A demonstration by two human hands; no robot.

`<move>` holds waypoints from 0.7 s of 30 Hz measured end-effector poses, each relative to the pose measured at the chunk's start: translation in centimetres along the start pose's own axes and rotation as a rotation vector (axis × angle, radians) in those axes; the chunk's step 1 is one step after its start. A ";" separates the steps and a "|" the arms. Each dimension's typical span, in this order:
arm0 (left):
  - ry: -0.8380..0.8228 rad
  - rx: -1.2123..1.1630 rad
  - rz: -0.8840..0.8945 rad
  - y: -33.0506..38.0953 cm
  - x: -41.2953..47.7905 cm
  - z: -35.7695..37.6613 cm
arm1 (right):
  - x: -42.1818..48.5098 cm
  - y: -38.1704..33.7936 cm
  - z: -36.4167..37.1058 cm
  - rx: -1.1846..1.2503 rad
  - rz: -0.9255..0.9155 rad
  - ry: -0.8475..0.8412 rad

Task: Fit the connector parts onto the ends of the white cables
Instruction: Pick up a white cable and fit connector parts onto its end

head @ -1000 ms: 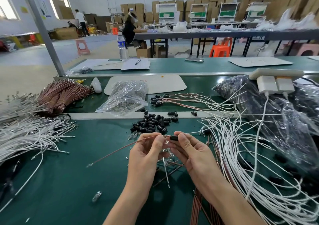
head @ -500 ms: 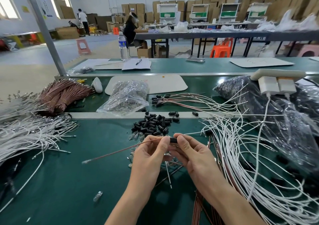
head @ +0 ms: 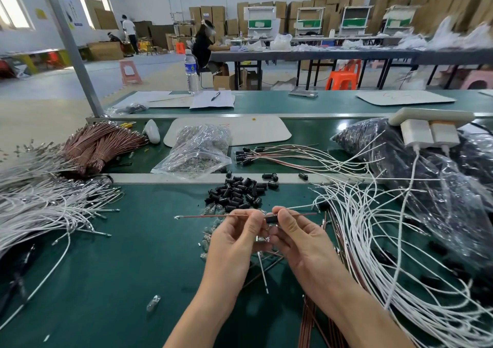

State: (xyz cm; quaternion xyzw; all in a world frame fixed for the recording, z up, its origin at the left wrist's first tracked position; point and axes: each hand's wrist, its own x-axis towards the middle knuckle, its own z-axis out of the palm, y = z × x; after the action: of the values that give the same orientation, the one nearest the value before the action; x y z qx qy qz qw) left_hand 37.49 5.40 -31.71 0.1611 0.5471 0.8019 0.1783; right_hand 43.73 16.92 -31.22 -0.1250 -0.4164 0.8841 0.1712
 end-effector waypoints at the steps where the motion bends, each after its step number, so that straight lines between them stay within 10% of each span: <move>1: -0.013 0.000 0.001 0.1 -0.1 0.1 | 0.0 0.1 0.0 -0.006 -0.008 0.003; 7: 0.133 -0.231 -0.012 1.2 0.6 -0.8 | 0.3 -1.1 -0.8 0.040 -0.053 0.072; 21: 0.016 0.059 -0.004 0.8 -0.4 0.2 | 0.0 -0.8 -0.4 -0.120 -0.065 0.013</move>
State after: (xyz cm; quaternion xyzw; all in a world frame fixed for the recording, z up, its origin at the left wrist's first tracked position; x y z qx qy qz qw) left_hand 37.87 5.14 -30.91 0.1587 0.5721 0.7864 0.1707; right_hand 44.07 17.71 -30.85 -0.1273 -0.4714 0.8507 0.1945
